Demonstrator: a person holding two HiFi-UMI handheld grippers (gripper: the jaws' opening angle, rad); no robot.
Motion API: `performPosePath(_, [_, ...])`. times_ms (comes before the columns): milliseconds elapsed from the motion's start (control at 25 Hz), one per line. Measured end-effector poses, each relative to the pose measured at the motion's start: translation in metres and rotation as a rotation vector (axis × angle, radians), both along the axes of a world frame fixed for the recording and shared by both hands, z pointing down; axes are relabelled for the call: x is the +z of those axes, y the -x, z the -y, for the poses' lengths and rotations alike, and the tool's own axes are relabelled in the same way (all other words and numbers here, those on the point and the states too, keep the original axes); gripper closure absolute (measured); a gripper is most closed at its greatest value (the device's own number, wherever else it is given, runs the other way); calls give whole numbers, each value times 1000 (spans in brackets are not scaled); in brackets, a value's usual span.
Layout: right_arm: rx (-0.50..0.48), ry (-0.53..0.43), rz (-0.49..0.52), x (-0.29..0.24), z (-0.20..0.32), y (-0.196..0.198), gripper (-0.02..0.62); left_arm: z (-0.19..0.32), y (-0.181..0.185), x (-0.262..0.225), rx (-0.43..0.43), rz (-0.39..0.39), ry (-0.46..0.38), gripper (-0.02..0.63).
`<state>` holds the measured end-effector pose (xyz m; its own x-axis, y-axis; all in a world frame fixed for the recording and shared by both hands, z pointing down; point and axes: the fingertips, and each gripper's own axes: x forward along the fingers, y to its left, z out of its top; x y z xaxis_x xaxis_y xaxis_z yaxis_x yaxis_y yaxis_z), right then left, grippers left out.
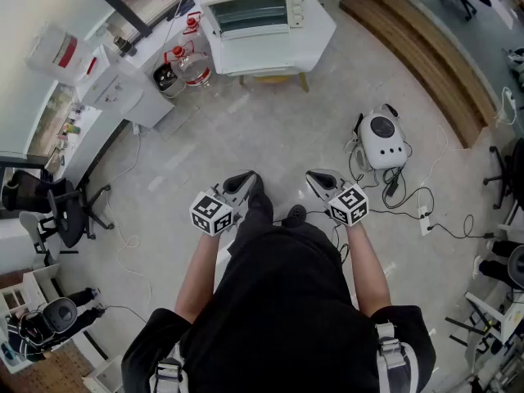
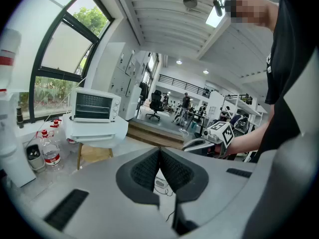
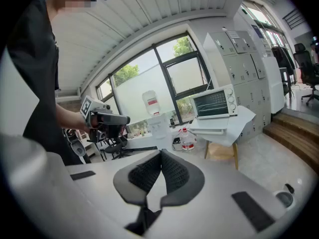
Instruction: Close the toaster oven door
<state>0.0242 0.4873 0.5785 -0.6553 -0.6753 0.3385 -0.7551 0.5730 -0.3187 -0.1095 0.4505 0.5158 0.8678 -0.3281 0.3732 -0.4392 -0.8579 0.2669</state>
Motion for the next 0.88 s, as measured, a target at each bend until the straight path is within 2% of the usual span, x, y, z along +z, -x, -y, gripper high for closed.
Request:
performPosePath(280, [-11, -44, -17, -16, -9, -1, 581, -13, 1, -12, 5, -6, -28, 583])
performPosePath(480, [-42, -51, -19, -21, -18, 12, 581, -21, 1, -17, 39, 2, -53, 583])
performPosePath(880, [-82, -63, -61, -26, -13, 33, 581, -23, 31, -14, -9, 2, -69, 583])
